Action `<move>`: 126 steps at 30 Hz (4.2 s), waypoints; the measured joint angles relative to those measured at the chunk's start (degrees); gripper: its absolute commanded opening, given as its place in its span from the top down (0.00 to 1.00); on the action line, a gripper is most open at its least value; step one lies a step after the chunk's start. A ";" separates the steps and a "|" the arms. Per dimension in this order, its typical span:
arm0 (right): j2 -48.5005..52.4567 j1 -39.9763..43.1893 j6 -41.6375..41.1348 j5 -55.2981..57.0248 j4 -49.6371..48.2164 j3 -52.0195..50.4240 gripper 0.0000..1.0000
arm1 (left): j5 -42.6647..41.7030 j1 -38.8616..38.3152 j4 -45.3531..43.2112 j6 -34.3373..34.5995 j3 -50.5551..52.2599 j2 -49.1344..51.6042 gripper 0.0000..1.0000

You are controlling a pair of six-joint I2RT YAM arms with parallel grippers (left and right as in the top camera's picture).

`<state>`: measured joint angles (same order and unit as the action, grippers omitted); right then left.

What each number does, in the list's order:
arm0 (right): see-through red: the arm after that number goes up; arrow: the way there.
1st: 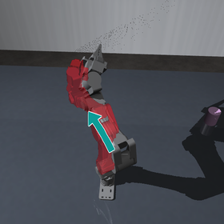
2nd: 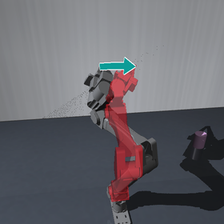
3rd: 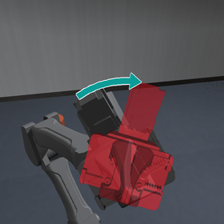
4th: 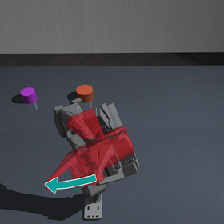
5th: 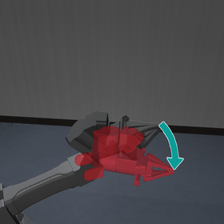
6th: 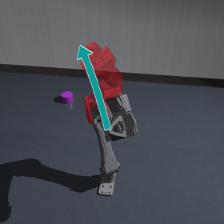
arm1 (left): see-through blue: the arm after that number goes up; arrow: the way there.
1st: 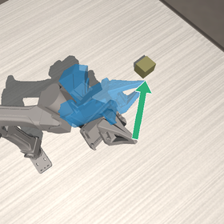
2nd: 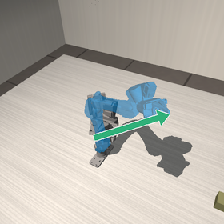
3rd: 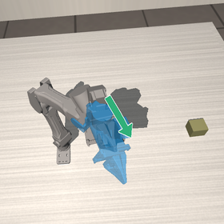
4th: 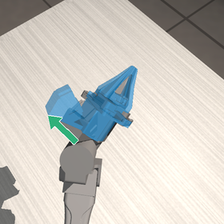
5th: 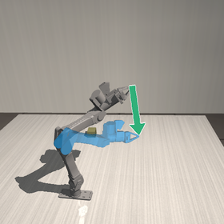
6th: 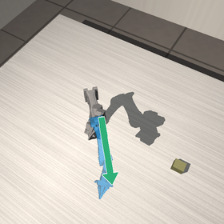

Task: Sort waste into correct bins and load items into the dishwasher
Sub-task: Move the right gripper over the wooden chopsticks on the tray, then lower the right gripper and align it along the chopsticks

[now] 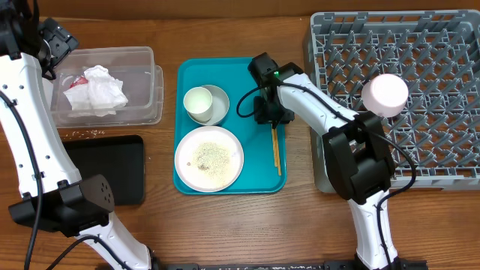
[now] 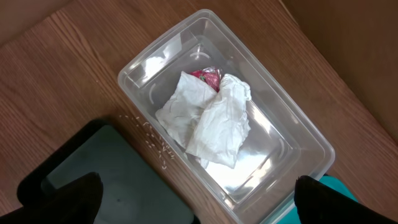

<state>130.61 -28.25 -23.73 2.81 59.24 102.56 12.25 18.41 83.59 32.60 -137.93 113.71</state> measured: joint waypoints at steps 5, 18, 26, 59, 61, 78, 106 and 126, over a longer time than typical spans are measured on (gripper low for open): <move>0.07 -0.48 0.02 0.48 0.04 0.00 0.60 | 0.00 0.00 0.00 0.00 0.00 0.00 0.00; 0.13 -1.53 -0.02 4.31 4.85 2.12 0.60 | 0.00 0.00 0.00 0.00 0.00 0.00 0.00; 0.15 -1.53 -0.02 4.79 6.73 6.29 0.60 | 0.00 0.00 0.00 0.00 0.00 0.00 0.00; 0.17 -1.79 0.00 3.82 0.83 0.55 0.60 | 0.00 0.00 0.00 0.00 0.00 0.00 0.00; 0.17 -1.79 0.00 4.24 2.56 1.01 0.60 | 0.00 0.00 0.00 0.00 0.00 0.00 0.00; 0.17 -4.26 0.02 4.52 2.40 4.81 0.64 | 0.00 0.00 0.00 0.00 0.00 0.00 0.00; 0.20 -4.63 3.43 6.67 -1.29 1.70 0.64 | 0.00 -0.04 0.00 0.00 0.00 0.00 0.00; 0.28 -4.63 4.02 7.04 -1.27 0.74 0.64 | 0.00 -0.04 0.00 0.00 0.00 -0.02 0.00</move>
<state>130.89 -32.88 -19.70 9.85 57.98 103.31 12.25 18.37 83.59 32.60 -137.93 113.69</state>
